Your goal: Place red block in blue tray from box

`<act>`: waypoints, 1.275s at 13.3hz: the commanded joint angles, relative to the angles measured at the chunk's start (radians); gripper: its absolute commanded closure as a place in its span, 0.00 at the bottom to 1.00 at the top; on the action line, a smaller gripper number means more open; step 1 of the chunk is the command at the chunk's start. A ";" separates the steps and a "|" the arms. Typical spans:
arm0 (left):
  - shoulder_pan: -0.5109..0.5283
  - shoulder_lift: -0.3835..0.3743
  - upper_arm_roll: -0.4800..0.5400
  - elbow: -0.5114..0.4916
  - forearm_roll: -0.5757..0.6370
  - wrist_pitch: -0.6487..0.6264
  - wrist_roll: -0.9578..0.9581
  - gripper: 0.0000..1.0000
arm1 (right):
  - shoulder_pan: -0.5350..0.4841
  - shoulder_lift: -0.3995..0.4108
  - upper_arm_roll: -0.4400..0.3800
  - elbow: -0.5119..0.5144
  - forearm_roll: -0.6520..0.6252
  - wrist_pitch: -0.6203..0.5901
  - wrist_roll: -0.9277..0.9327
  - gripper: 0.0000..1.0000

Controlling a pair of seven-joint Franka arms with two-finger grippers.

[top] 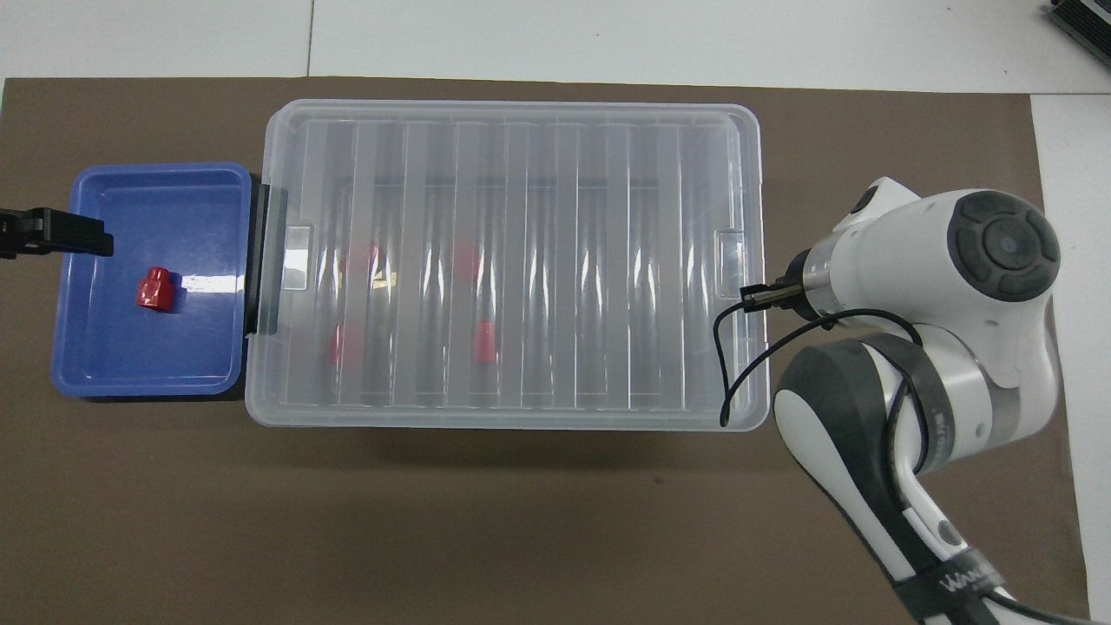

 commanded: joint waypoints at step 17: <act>0.005 -0.030 0.009 0.051 0.016 -0.147 -0.013 0.00 | -0.254 -0.110 -0.012 0.181 0.005 -0.279 0.112 0.02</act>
